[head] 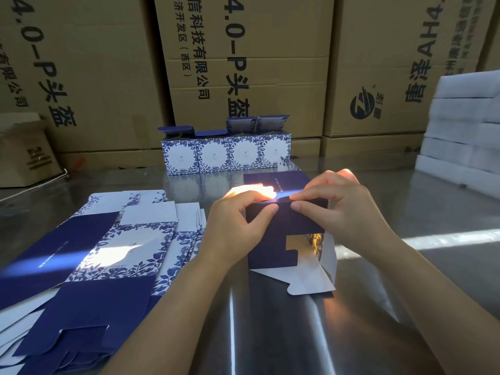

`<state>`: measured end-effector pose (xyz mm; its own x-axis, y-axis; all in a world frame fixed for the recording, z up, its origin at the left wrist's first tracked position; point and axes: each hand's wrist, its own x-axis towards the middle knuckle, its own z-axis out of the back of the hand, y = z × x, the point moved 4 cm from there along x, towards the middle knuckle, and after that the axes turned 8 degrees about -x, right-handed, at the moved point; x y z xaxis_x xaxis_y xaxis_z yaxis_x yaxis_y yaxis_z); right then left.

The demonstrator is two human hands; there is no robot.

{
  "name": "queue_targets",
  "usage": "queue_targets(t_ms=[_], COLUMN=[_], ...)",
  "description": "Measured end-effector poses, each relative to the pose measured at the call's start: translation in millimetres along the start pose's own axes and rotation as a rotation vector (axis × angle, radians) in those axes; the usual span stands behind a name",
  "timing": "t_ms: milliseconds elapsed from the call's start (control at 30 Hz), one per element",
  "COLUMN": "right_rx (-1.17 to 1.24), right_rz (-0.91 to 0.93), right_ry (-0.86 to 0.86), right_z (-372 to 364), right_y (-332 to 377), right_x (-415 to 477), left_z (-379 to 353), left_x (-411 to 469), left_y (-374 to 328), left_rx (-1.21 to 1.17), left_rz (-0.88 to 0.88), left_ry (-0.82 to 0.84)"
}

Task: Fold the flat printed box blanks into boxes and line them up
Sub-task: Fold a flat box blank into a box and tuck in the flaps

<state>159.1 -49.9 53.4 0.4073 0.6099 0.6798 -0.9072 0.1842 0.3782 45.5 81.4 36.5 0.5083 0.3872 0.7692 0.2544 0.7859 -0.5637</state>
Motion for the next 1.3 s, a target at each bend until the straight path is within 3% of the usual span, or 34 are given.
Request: queue_targets(t_ms=[200,600,1033,1300], right_rx=[-0.019,0.044,0.069,0.096], right_rz=[0.007,-0.015,-0.042,-0.052], right_ry=[-0.014,-0.029,-0.022,-0.01], right_z=[-0.4,-1.9,-2.4,-2.2], right_y=[-0.8,-5.0,-6.8,-8.7], right_x=[0.3,0.4,0.6,0.6], left_z=[0.7,0.1,1.6,7.7], left_x=[1.0,2.7,3.6,5.9], left_y=[2.6,-0.3,8.8,23.3], left_rx=[-0.074,-0.007,-0.045,-0.379], left_rz=[0.085,0.014,0.096,0.304], left_ry=[-0.007,0.001,0.091,0.132])
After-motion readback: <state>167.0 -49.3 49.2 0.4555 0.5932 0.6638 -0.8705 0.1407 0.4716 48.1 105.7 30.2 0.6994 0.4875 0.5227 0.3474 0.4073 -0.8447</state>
